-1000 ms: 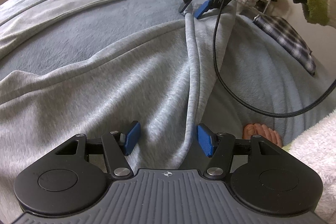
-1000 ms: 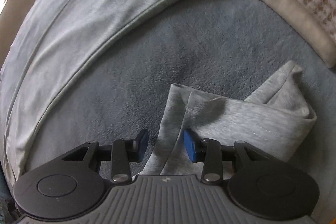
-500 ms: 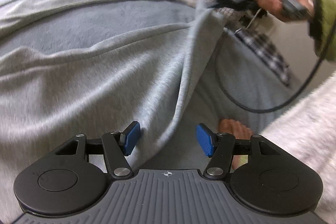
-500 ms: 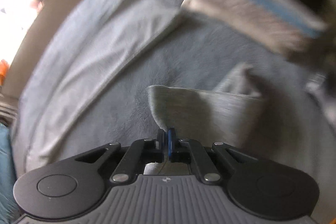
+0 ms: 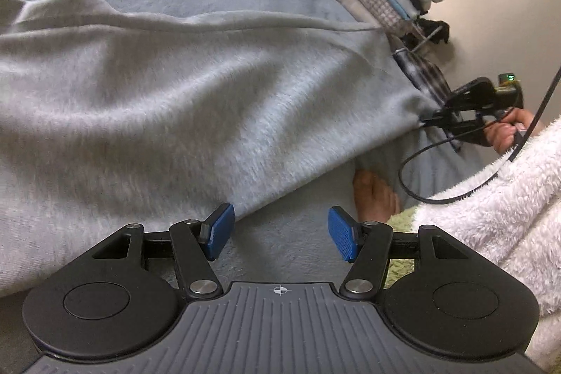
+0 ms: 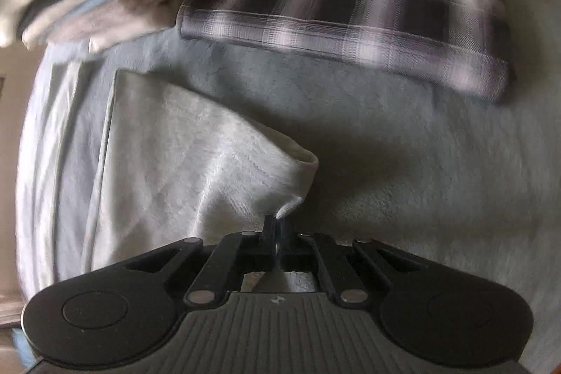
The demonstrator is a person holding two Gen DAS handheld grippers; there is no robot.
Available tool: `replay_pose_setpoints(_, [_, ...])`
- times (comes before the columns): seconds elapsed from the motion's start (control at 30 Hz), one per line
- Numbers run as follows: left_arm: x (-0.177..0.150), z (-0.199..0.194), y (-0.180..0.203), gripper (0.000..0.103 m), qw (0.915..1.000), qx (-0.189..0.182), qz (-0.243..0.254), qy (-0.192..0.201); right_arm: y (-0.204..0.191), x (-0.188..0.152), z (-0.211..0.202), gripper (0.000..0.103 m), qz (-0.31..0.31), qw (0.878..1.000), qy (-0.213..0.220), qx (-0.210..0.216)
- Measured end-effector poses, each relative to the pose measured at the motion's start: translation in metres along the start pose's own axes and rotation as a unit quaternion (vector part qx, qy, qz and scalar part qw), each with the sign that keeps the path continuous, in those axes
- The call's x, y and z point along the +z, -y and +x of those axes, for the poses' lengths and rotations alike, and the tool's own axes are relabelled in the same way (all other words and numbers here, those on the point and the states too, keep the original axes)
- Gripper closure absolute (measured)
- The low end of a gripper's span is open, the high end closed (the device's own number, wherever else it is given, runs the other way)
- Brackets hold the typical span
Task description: Fold clothes
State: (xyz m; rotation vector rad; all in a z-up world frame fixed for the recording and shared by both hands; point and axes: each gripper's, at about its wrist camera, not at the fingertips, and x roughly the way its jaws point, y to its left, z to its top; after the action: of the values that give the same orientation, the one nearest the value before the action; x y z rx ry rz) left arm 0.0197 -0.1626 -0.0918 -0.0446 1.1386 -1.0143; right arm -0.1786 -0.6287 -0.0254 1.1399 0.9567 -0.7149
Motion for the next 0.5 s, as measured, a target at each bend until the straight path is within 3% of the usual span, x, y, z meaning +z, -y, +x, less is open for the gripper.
replay_pose_setpoints(0.2, [0.003, 0.001, 0.007, 0.044, 0.9999, 0.008, 0.012, 0.004, -0.012, -0.004, -0.043, 0.103, -0.035, 0.998, 0.036, 0.026])
replay_pose_setpoints(0.4, [0.003, 0.009, 0.007, 0.044, 0.9992, 0.013, 0.029, -0.024, 0.022, -0.011, -0.003, 0.102, -0.014, 1.0, 0.002, -0.018])
replay_pose_setpoints(0.5, [0.001, 0.005, 0.007, 0.044, 0.999, 0.013, 0.027, -0.031, 0.024, -0.009, -0.008, 0.1, -0.043, 0.996, 0.028, -0.073])
